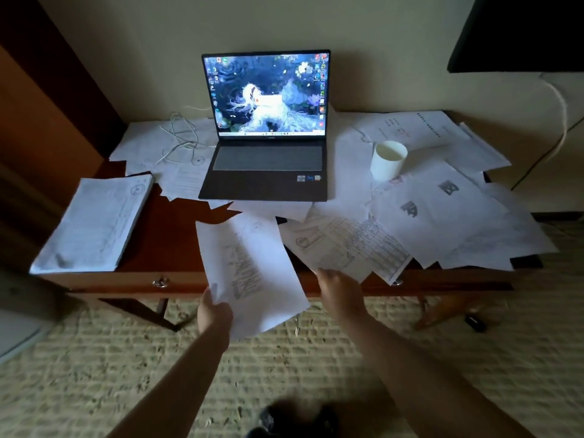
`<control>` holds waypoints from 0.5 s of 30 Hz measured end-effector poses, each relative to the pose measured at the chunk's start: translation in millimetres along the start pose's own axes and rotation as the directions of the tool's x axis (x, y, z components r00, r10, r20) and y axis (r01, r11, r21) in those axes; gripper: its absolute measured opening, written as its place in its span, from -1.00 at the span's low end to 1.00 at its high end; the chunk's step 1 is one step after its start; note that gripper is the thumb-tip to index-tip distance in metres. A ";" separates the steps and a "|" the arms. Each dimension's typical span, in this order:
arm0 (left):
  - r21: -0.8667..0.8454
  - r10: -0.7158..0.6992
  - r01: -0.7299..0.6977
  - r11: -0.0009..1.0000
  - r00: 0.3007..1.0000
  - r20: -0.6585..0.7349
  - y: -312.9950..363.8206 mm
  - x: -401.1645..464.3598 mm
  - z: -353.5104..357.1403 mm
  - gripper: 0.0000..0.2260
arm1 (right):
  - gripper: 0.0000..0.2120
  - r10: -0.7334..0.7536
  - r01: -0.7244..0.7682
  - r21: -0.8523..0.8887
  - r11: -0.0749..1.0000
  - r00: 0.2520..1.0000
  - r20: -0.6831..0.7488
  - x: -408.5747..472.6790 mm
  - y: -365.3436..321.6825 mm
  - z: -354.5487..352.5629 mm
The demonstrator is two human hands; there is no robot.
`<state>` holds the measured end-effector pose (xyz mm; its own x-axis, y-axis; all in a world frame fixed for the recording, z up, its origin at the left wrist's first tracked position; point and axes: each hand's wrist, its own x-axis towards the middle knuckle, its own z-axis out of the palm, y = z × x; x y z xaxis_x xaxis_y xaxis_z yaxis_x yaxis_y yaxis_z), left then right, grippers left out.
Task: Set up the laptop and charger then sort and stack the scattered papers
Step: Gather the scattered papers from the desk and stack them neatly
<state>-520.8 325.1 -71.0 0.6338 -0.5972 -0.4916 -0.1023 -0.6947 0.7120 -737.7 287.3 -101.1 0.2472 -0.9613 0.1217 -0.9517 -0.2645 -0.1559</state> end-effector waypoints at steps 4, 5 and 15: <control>0.006 0.135 -0.134 0.991 0.987 -0.084 -3.0 -29.6 -14.5 -0.29 | -0.73 0.127 -0.104 0.129 0.986 0.974 -0.187 -6.4 -21.5 -11.2; 0.024 0.161 -0.159 0.987 0.984 -0.078 -6.8 -30.0 -15.9 -0.25 | -0.73 0.146 -0.117 0.138 0.984 0.962 -0.231 -6.9 -25.1 -16.1; 0.048 0.253 -0.276 0.960 0.927 0.277 -27.8 -25.9 -21.6 -0.22 | -0.73 -0.421 0.501 0.141 0.854 0.824 -0.378 -40.9 -85.3 -32.5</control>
<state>-517.9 368.6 -67.3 0.3492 -0.8402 -0.4149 -0.3095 -0.5214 0.7952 -672.5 351.7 -60.9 0.5361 -0.6518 0.5364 -0.6629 -0.7185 -0.2106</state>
